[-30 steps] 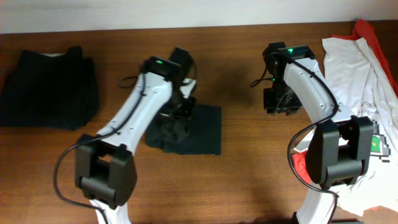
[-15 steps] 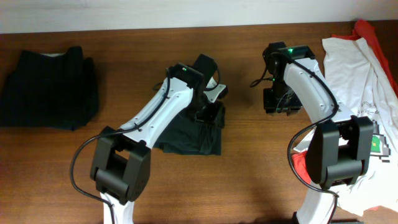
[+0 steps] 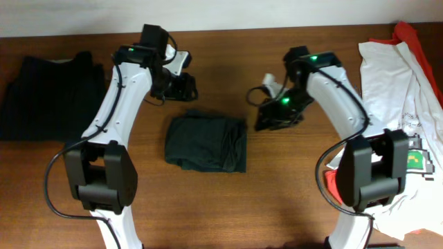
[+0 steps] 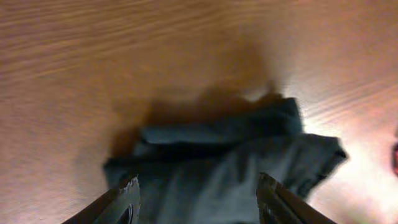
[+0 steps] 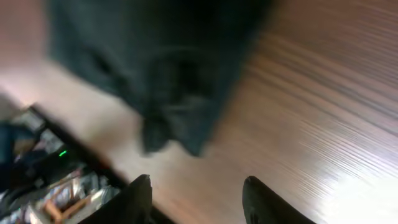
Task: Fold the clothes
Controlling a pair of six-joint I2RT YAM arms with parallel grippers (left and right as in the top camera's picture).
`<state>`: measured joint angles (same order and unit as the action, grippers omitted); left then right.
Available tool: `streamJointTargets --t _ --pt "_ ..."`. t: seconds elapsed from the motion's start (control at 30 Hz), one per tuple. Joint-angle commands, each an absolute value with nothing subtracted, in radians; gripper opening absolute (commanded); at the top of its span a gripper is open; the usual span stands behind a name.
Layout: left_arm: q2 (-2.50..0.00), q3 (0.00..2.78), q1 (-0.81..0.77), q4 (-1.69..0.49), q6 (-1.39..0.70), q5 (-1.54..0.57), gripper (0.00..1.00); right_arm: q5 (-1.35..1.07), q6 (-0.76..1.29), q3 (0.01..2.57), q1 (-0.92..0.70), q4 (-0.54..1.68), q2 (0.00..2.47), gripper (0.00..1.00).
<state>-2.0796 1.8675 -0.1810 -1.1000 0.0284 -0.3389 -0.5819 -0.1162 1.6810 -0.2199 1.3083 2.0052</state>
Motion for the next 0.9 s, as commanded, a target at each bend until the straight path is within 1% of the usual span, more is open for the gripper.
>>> streamJointTargets --t 0.0,0.17,0.3,0.37,0.47,0.53,0.6,0.63,0.77,0.83,0.87 --pt "-2.188 1.867 -0.185 -1.104 0.093 -0.313 0.6 -0.725 -0.157 1.685 -0.339 1.264 1.997 0.51" --pt "-2.3 1.866 -0.184 -1.154 0.093 -0.292 0.6 -0.685 -0.064 1.685 -0.462 1.185 2.063 0.51" --pt "-2.352 1.866 -0.184 -1.212 0.092 -0.267 0.6 -0.649 -0.059 1.685 -0.505 1.188 2.144 0.51" --pt "-2.357 1.866 -0.184 -1.275 0.092 -0.223 0.6 -0.591 -0.058 1.685 -0.51 1.215 2.189 0.5" --pt "-2.356 1.866 -0.184 -1.353 0.092 -0.182 0.59 -0.44 -0.052 1.685 -0.503 1.263 2.234 0.48" --pt "-2.356 1.866 -0.181 -1.435 0.047 -0.183 0.55 -0.253 0.011 1.685 -0.481 1.28 2.241 0.48" --pt "-2.356 1.866 -0.183 -1.531 0.011 -0.226 0.53 -0.033 0.093 1.686 -0.43 1.266 2.24 0.48" --pt "-2.356 1.866 -0.186 -1.556 0.012 -0.262 0.53 0.015 0.099 1.686 -0.413 1.25 2.24 0.48" --pt "-2.332 1.866 -0.215 -1.564 0.016 -0.331 0.52 0.091 0.088 1.723 -0.355 1.225 2.239 0.48" --pt "-2.287 1.868 -0.234 -1.518 0.016 -0.337 0.52 0.091 0.085 1.774 -0.344 1.25 2.236 0.48" --pt "-2.241 1.873 -0.244 -1.456 0.016 -0.338 0.53 0.1 0.084 1.811 -0.345 1.276 2.228 0.48"
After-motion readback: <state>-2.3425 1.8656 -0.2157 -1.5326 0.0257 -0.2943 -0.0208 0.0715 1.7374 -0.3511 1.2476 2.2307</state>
